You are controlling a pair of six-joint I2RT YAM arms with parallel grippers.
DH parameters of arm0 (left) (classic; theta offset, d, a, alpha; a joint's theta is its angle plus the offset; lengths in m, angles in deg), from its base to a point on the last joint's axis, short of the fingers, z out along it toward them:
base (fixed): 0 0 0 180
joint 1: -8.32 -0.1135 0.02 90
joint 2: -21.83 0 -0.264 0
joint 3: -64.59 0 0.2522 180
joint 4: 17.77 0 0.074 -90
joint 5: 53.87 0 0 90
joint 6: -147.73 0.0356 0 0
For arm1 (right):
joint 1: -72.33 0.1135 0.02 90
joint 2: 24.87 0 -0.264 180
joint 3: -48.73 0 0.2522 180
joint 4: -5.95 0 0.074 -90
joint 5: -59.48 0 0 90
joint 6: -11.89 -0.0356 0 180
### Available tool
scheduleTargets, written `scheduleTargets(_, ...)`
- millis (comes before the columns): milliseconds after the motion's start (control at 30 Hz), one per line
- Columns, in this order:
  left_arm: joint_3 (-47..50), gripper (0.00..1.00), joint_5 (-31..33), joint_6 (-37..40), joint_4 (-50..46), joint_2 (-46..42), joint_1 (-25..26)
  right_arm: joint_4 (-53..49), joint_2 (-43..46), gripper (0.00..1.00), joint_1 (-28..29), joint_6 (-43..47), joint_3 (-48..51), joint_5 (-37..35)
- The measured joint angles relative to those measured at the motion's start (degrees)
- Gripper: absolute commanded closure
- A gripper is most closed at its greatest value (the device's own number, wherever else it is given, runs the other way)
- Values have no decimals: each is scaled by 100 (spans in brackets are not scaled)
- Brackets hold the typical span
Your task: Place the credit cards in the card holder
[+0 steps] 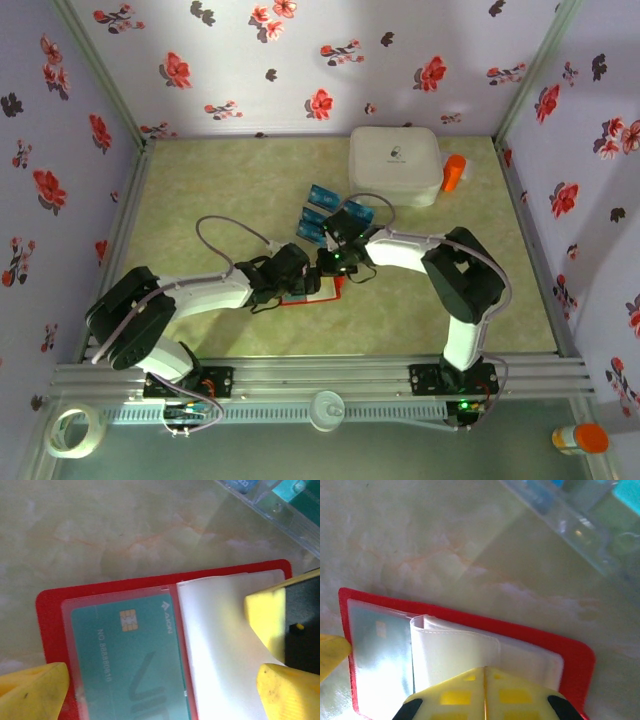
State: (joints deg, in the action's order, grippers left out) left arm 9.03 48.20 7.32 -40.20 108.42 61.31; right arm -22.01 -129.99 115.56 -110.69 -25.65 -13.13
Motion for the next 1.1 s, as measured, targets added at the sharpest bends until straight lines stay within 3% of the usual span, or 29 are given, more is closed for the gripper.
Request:
scheduleTargets(300,72,3,76,55,72,68,0,28,-17,91,66,-57,0,-2)
scheduleTargets(733,326,22,282,234,444,131,17,212,-52,89,105,-254,0,70)
scheduleTargets(967,376,23,343,210,579,109,20,201,20,68,35,-328,44,-17)
scheduleTargets(1100,415,25,385,234,649,120,24,240,140,61,-26,-409,98,-46)
